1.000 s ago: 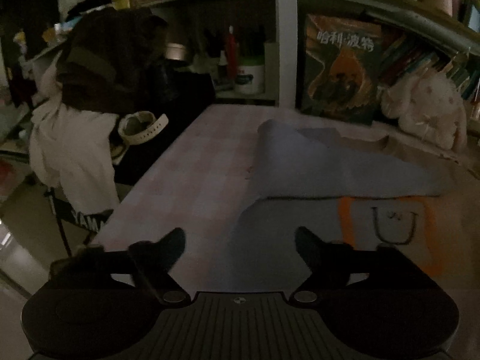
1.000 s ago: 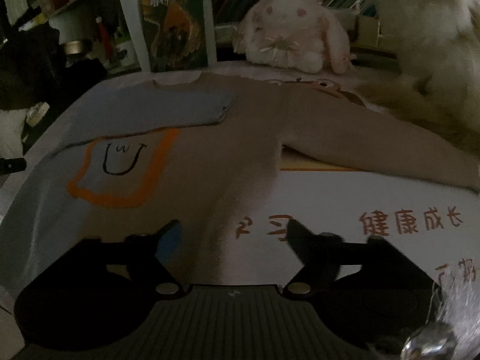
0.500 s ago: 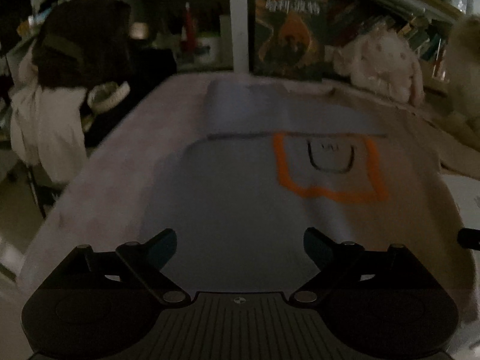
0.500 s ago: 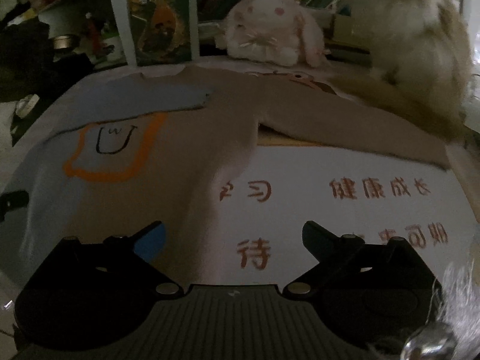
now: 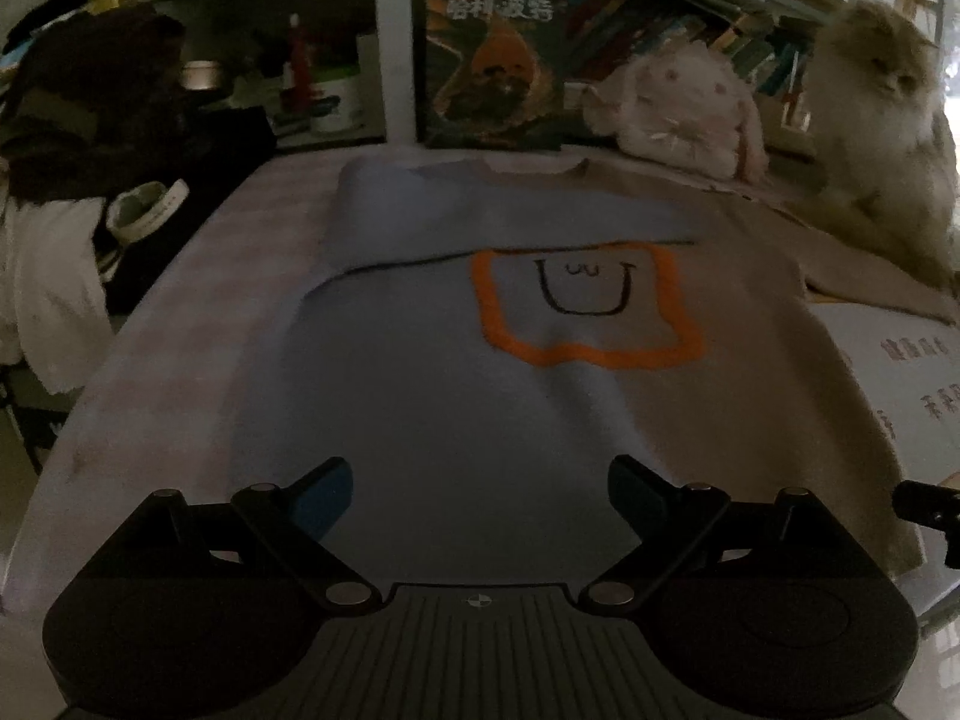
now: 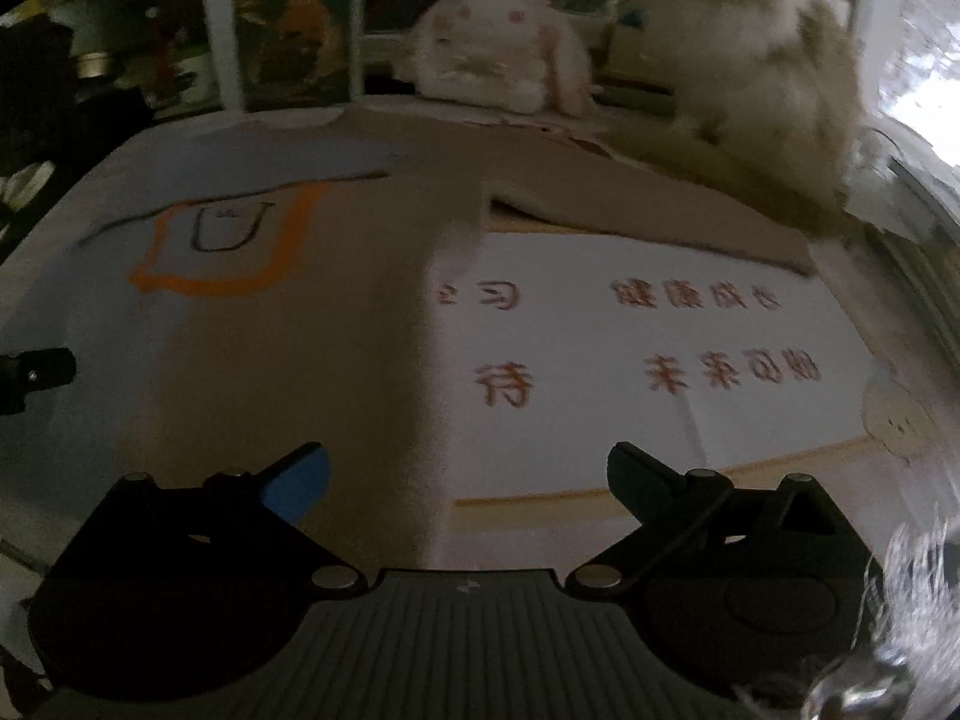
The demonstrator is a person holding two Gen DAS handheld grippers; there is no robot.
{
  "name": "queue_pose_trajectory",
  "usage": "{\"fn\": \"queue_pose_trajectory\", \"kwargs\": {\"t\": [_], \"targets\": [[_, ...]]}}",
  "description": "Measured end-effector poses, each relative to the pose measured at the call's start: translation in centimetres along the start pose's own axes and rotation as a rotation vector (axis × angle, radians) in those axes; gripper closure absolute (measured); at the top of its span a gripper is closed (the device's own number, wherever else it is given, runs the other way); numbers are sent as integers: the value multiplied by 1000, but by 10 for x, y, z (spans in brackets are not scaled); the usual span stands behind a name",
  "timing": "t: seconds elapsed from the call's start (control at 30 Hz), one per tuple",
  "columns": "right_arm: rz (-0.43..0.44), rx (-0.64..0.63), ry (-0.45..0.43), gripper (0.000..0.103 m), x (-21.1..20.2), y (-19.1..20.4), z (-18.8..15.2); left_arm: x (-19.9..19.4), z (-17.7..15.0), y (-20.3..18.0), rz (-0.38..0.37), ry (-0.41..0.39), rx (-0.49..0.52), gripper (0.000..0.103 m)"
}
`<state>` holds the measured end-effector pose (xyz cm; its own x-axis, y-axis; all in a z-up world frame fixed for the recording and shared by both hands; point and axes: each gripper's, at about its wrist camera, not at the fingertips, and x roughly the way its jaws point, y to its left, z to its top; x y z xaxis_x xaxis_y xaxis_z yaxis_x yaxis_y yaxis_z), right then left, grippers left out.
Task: Fold clothes
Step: 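Move the right gripper to the beige sleeve cuff and grasp it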
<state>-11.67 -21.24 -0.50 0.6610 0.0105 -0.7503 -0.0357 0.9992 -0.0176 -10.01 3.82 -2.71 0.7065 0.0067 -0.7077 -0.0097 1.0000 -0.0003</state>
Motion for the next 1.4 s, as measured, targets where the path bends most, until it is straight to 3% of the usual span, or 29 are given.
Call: {"fn": "queue_pose_trajectory", "kwargs": {"t": [0.17, 0.33, 0.67, 0.9, 1.23, 1.3, 1.4], "targets": [[-4, 50, 4, 2, 2, -18, -1, 1, 3, -8, 10, -4, 0, 9], [41, 53, -11, 2, 12, -45, 9, 7, 7, -23, 66, 10, -57, 9], [142, 113, -23, 2, 54, -163, 52, 17, 16, -84, 205, 9, -227, 9], [165, 89, -29, 3, 82, -230, 78, 7, 5, -123, 252, -9, -353, 9], [186, 210, -8, 6, 120, -287, 103, 1, 8, -144, 354, 18, -361, 9], [189, 214, 9, 15, 126, -289, 104, -1, 10, -147, 365, 16, -348, 9], [206, 230, 12, 16, 130, -290, 104, -2, 13, -150, 376, 17, -328, 9]]}}
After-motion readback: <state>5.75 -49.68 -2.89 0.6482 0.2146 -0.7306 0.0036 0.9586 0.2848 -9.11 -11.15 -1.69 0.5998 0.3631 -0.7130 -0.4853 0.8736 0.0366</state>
